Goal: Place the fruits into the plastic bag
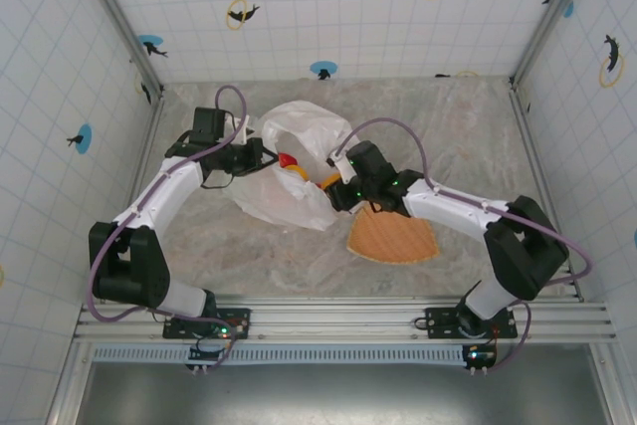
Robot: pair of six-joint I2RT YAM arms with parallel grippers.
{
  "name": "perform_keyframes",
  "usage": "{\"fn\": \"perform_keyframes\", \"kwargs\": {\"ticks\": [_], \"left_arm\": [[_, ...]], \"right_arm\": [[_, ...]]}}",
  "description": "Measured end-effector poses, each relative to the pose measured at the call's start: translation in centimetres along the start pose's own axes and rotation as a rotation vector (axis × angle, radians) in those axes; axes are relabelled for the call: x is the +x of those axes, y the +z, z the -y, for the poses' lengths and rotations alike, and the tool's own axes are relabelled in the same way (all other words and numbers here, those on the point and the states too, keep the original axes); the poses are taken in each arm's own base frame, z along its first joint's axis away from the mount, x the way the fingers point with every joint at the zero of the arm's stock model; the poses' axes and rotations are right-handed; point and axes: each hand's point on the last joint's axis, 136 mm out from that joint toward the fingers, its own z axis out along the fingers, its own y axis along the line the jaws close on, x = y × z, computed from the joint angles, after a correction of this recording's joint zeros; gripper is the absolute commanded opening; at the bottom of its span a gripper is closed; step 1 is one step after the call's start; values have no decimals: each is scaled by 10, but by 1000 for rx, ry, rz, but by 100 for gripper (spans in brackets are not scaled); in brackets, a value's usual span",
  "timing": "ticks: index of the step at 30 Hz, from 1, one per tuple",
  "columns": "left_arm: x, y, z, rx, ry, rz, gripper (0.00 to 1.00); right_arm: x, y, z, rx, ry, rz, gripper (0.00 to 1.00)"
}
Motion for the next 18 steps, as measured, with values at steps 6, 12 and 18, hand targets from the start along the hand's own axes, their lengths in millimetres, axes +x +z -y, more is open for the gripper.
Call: {"fn": "perform_keyframes", "kwargs": {"ticks": [6,12,18], "left_arm": [[0,0,1,2,3,0,0],[0,-2,4,6,9,6,0],[-1,-5,7,8,14,10,0]], "right_arm": [[-16,29,-12,-28,18,46,52],[-54,45,-20,-24,69,162,52],[-84,58,-1,70,180,256,52]]}}
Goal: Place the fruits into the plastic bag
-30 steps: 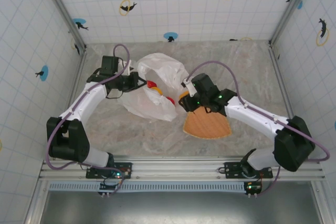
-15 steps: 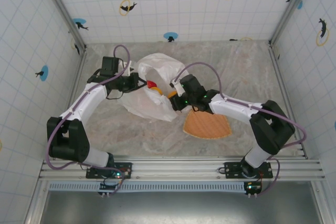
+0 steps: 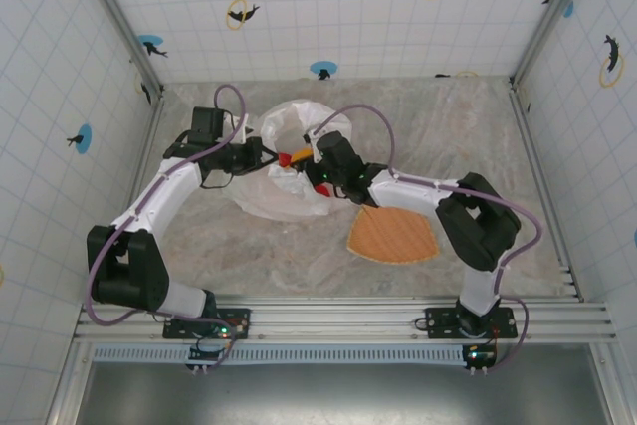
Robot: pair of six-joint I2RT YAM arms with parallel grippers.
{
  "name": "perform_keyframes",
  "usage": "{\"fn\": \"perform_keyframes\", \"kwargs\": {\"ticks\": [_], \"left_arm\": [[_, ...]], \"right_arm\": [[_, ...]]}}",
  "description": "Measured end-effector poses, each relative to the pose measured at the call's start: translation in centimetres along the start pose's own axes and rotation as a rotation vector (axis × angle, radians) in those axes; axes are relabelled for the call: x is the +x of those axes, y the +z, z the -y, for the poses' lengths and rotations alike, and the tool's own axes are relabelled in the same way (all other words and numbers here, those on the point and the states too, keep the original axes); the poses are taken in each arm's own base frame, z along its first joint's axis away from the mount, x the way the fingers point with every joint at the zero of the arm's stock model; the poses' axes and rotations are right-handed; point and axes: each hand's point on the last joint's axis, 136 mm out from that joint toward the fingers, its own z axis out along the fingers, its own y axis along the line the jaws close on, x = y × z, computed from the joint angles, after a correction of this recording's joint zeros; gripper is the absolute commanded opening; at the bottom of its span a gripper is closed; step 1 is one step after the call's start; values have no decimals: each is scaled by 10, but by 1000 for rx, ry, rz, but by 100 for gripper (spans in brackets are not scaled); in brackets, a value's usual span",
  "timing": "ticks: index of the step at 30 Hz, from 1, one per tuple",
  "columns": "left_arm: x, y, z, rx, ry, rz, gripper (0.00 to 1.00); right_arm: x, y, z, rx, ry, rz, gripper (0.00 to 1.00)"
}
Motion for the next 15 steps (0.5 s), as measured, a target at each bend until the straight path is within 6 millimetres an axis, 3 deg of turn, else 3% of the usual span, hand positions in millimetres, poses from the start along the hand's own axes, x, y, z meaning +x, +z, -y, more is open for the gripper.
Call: {"fn": "perform_keyframes", "kwargs": {"ticks": [8,15], "left_arm": [[-2,-3,4,0,6,1,0],[-1,-4,3,-2,6,-1,0]], "right_arm": [[-11,30,19,51,150,81,55],[-25,58,13,25,198,107,67]]}}
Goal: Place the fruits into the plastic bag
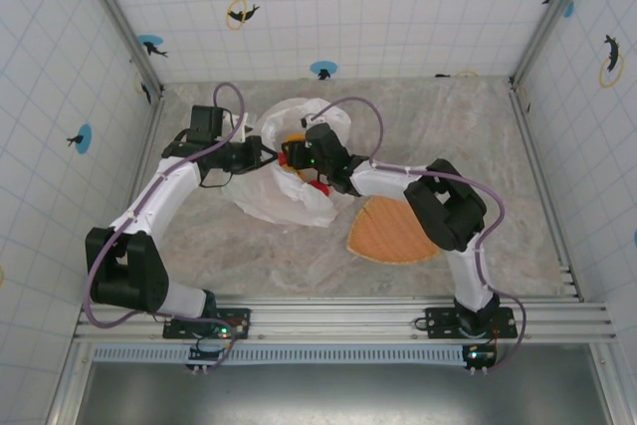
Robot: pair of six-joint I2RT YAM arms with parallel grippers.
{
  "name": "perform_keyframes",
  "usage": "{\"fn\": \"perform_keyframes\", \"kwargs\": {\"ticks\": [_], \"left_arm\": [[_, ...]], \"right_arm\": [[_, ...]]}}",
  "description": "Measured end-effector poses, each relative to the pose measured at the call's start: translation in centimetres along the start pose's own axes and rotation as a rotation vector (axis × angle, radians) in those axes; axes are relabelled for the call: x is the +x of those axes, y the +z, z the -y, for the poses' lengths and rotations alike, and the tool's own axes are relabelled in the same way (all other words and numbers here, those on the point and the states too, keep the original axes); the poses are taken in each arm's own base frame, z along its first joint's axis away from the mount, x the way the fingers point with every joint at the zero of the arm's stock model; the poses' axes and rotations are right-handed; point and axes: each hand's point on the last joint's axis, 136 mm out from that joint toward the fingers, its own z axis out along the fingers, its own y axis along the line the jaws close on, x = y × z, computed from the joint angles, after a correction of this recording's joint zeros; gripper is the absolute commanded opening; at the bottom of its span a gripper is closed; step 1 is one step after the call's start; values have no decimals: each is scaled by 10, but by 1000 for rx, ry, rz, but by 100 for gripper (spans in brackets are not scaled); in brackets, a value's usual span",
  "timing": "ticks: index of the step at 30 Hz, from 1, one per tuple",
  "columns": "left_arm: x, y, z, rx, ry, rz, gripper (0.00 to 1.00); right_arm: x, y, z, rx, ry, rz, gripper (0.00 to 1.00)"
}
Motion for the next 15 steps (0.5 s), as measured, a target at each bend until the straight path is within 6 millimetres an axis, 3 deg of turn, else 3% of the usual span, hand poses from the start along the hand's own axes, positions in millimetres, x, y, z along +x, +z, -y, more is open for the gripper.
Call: {"fn": "perform_keyframes", "kwargs": {"ticks": [6,15], "left_arm": [[0,0,0,0,0,0,0],[0,0,0,-1,2,0,0]], "right_arm": [[-2,2,-4,-24,-9,-15,85],[-1,-15,0,-50,-55,-74,91]]}}
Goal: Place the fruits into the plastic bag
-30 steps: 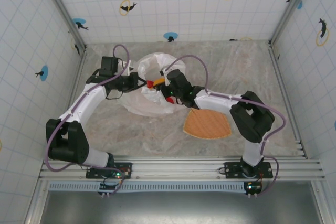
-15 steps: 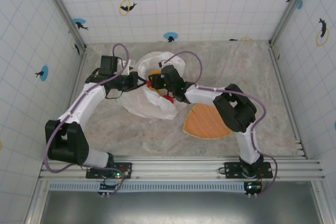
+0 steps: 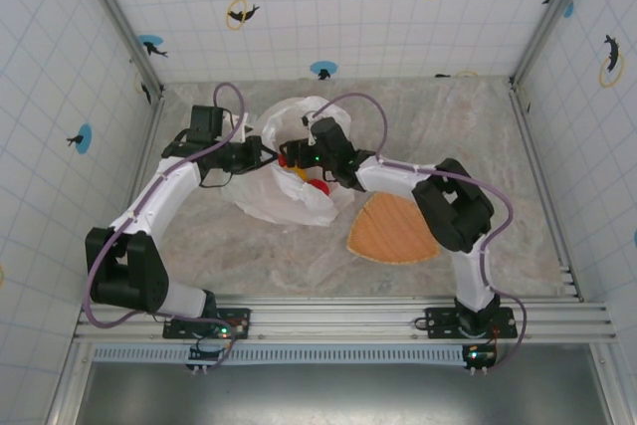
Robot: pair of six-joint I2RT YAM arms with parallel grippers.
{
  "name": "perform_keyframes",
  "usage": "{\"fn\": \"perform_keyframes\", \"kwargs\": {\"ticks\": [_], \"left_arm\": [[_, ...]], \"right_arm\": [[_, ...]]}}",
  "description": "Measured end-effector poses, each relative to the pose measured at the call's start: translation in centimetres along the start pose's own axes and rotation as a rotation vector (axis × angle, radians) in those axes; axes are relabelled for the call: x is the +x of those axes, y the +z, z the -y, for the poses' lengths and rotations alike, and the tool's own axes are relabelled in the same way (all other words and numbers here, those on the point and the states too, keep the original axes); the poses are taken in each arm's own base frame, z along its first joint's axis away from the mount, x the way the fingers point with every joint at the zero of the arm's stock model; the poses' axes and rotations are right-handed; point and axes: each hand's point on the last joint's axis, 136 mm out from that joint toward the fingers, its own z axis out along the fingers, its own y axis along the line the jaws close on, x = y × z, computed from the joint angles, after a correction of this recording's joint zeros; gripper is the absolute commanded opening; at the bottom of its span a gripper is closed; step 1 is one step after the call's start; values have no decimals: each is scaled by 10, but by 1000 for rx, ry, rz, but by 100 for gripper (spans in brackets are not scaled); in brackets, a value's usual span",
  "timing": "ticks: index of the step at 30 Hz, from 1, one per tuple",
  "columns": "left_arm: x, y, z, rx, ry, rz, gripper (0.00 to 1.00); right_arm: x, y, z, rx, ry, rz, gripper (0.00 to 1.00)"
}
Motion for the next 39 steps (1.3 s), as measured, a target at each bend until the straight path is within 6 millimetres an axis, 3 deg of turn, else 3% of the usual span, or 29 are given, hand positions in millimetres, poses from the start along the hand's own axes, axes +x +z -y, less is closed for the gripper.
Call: {"fn": "perform_keyframes", "kwargs": {"ticks": [13,24,39], "left_arm": [[0,0,-1,-4,1,2,0],[-2,0,-3,-16,4,11,0],[-3,0,-3,-20,6,15,0]], "right_arm": [[0,-46,-17,-79,-99,-87,83],[5,-115,-17,-159,-211,-232,68],[22,-202,-10,-291,-295,-343,60]]}}
